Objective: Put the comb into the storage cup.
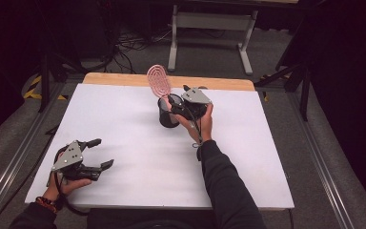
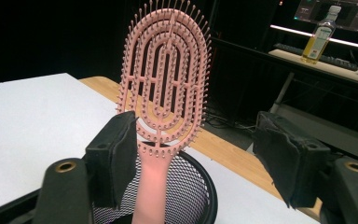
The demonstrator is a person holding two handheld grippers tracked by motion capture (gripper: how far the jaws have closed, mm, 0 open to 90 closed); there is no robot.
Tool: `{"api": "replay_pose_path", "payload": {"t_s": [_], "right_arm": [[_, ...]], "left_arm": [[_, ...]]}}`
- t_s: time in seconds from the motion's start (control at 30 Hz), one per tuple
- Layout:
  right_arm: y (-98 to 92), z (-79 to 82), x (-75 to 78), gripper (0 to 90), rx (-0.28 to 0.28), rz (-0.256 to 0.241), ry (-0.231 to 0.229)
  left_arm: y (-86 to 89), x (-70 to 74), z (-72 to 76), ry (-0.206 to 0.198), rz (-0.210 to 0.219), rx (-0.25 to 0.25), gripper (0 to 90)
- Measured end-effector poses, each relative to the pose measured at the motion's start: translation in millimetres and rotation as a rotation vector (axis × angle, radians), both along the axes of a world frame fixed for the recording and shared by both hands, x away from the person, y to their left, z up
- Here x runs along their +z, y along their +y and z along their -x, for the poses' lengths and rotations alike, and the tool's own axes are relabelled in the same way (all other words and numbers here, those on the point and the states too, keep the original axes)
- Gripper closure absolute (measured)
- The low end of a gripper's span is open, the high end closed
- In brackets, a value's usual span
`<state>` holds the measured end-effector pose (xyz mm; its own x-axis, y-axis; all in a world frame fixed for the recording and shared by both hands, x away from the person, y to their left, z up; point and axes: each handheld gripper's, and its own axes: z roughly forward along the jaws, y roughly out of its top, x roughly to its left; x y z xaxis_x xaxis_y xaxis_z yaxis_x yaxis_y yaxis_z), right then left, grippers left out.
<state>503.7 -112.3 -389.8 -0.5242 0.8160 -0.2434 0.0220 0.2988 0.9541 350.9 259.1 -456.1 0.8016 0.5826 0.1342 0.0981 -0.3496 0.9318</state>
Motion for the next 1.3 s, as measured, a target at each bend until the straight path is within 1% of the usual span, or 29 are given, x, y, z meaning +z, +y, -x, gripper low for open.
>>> {"api": "replay_pose_path", "payload": {"t_s": [0.07,0.13,0.17,0.3,0.4,0.47,0.63,0.73,0.87,0.93,1.1,1.23,1.3], "right_arm": [[-0.1,0.5,0.6,30.6,-0.001,0.004,-0.003],[0.1,2.7,2.6,29.5,-0.004,0.021,-0.013],[0.5,4.8,4.4,28.8,-0.004,0.037,-0.021],[0.3,7.1,6.1,27.9,0.0,0.04,-0.026],[1.0,11.5,9.0,26.2,0.006,0.055,-0.038],[1.0,13.2,9.7,24.8,0.015,0.052,-0.041],[0.8,17.5,10.4,20.5,0.005,0.051,-0.047],[-0.1,19.7,11.0,18.6,0.011,0.062,-0.047],[-4.0,22.9,12.4,13.2,0.011,0.043,-0.042],[-5.6,24.8,13.2,12.2,0.012,0.046,-0.039],[-10.3,30.4,15.6,10.0,0.026,0.036,-0.036],[-12.7,35.0,17.3,9.3,0.035,0.041,-0.038],[-13.9,38.4,17.8,9.3,0.035,0.052,-0.039]], "left_arm": [[-0.1,-0.1,0.0,0.001,-0.001,0.0,16.0],[-0.1,-0.2,0.0,0.001,-0.001,0.0,16.0],[-0.3,-0.3,0.1,0.0,-0.002,0.001,16.0],[-0.3,-0.4,0.3,0.001,-0.005,0.001,16.0],[-0.2,-0.2,0.5,0.0,-0.007,0.001,16.0],[-0.3,-0.3,0.6,-0.001,-0.008,0.001,16.0],[-0.6,-1.1,0.6,0.004,-0.012,0.001,16.0],[-0.9,-2.1,0.6,0.008,-0.012,-0.001,15.9],[-1.0,-2.2,0.7,0.007,-0.014,-0.003,15.8],[-0.9,-2.4,0.8,0.009,-0.014,-0.01,15.8],[-0.7,-2.3,1.4,0.008,-0.014,-0.009,15.8],[-0.5,-2.5,1.2,0.009,-0.015,-0.004,15.7],[-1.2,-2.7,1.3,0.007,-0.023,-0.002,15.7]]}}
